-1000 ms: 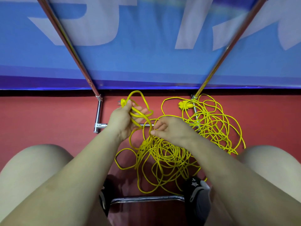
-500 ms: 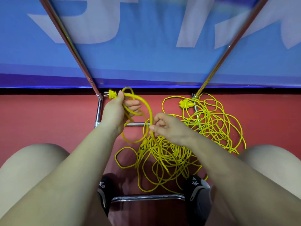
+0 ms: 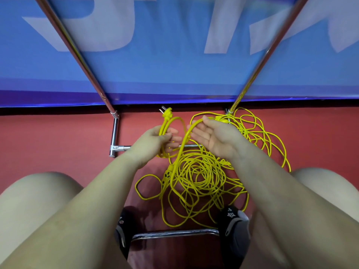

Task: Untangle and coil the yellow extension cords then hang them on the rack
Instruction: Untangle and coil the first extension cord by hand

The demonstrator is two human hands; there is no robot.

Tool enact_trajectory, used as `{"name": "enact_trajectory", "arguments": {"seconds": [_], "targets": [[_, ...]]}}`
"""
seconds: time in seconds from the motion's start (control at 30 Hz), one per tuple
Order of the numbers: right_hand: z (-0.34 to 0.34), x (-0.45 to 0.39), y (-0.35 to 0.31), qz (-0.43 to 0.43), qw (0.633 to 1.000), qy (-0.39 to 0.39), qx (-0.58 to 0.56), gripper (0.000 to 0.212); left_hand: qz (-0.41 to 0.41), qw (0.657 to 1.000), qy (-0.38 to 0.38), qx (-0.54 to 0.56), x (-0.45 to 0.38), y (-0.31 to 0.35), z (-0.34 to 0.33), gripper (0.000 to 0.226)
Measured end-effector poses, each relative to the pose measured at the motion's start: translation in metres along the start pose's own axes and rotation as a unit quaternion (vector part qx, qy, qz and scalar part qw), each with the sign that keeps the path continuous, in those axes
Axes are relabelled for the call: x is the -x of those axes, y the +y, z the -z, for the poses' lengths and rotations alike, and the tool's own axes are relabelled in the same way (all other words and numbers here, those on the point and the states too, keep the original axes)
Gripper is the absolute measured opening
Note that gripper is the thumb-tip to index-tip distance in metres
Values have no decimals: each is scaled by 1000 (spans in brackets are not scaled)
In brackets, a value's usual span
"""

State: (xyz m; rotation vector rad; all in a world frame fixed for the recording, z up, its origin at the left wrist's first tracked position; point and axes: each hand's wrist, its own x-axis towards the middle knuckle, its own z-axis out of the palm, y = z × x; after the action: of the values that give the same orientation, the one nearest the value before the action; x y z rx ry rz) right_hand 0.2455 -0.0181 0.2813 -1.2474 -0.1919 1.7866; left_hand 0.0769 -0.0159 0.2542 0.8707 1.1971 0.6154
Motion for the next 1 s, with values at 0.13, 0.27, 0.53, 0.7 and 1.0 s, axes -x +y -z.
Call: {"name": "enact_trajectory", "arguments": {"seconds": [0.13,0.27,0.53,0.7,1.0], "targets": [[1,-3,-7,16,996,58,-71,18,26,997,-75,20,2,-3,-10,18],[4,-6,-18,46,993,61,-86,17,21,995,-95,-33,1,-7,-11,17],[7,-1,3,95,888,-2,450,32,-14,998,3,59,0,1,-5,15],[14,0,27,54,672,-145,724,27,-24,982,40,186,-4,7,4,15],[9,0,23,118,744,-160,638,14,-41,958,77,274,-9,14,16,21]]}}
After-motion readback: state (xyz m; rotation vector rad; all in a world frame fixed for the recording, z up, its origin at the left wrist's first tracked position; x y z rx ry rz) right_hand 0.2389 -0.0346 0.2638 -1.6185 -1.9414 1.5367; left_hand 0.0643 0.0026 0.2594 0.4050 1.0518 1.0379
